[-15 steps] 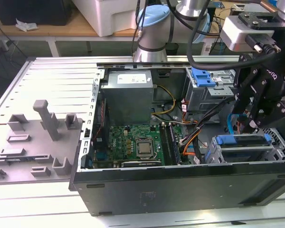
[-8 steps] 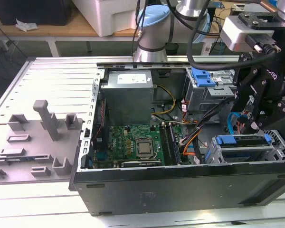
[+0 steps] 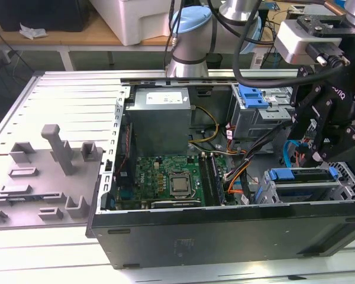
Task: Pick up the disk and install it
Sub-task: 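Insert the first disk wire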
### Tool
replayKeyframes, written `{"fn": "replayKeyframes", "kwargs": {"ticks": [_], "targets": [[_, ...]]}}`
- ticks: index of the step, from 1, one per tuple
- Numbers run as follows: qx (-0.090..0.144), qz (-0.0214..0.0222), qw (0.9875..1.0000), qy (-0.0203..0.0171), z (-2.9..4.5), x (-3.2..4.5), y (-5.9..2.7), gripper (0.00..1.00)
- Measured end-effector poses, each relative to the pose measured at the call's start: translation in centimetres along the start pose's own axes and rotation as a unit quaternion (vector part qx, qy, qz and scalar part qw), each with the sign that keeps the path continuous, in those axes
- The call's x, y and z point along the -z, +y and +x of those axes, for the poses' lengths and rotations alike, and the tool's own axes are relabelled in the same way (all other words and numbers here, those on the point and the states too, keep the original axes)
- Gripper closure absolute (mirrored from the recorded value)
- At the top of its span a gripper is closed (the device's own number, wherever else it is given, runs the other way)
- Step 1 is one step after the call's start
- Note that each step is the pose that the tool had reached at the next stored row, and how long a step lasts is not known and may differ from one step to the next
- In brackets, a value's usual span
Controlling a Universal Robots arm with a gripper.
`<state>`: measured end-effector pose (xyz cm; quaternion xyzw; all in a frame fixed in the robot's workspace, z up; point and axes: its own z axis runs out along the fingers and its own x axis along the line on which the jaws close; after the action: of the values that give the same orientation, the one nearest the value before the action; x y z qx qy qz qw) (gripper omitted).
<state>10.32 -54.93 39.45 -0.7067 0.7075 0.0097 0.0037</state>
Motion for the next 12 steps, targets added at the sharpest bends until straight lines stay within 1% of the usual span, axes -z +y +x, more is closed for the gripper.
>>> {"fn": "replayKeyframes", "kwargs": {"ticks": [7,8,10,11,12], "targets": [[0.000,0.0000,1.0000,0.0005,0.01,0.00,0.00,0.44],[0.000,0.0000,1.0000,0.0026,-0.12,-0.01,0.00,0.44],[0.000,0.0000,1.0000,0.0084,-0.56,-0.01,-0.03,0.44],[0.000,0.0000,0.9999,0.0130,-0.96,-0.02,-0.09,0.44],[0.000,0.0000,0.9999,0.0169,-1.29,-0.03,-0.14,0.44]]}}
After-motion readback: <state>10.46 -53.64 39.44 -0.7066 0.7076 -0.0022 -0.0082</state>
